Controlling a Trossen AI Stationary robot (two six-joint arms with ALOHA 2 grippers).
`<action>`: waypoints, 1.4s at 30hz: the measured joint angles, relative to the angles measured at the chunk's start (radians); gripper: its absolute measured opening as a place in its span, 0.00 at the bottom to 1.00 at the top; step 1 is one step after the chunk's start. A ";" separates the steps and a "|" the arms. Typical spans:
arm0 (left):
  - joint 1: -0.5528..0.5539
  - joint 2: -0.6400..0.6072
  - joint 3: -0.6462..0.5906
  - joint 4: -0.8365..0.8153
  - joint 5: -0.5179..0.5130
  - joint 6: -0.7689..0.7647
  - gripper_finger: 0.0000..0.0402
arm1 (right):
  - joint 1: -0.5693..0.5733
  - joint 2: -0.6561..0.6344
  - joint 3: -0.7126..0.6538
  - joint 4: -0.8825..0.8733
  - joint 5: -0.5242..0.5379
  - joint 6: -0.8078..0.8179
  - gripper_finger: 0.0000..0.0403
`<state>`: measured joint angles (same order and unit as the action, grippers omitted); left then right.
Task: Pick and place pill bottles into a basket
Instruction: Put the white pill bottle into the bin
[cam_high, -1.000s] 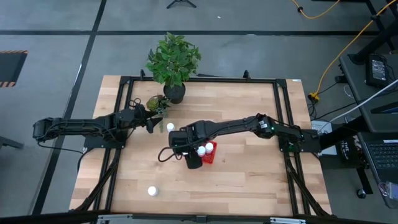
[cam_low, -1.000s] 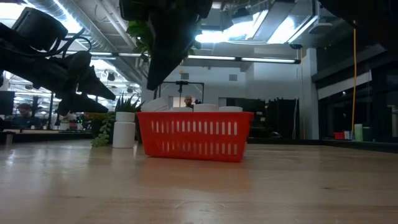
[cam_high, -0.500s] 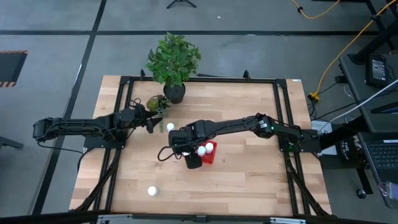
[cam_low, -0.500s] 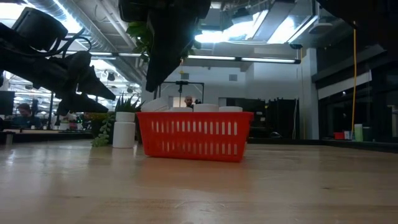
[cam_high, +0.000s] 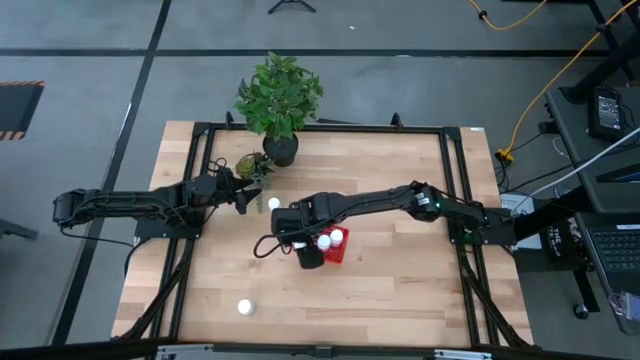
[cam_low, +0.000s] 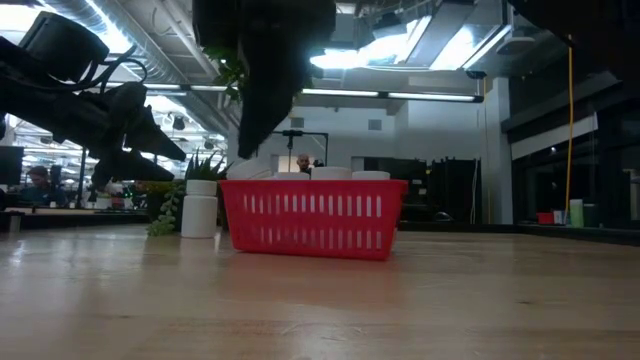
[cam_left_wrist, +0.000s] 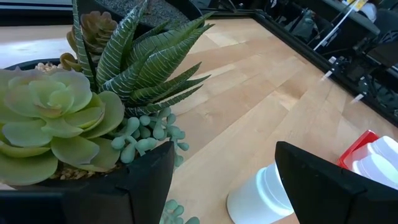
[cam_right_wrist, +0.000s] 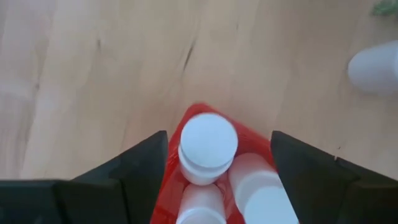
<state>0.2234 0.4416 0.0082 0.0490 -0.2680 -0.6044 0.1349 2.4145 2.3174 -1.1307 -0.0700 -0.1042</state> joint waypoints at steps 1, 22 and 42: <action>0.000 0.000 0.000 0.000 0.000 0.000 0.68 | 0.000 0.001 -0.012 -0.002 0.000 0.007 0.71; 0.000 0.000 0.000 0.000 0.000 0.034 0.68 | 0.000 0.002 -0.054 0.025 -0.026 0.013 0.66; 0.000 0.000 0.000 0.000 0.000 0.034 0.68 | -0.001 0.002 -0.054 0.025 -0.063 -0.005 0.31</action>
<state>0.2234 0.4416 0.0082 0.0490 -0.2680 -0.5708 0.1337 2.4165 2.2635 -1.1056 -0.1327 -0.1097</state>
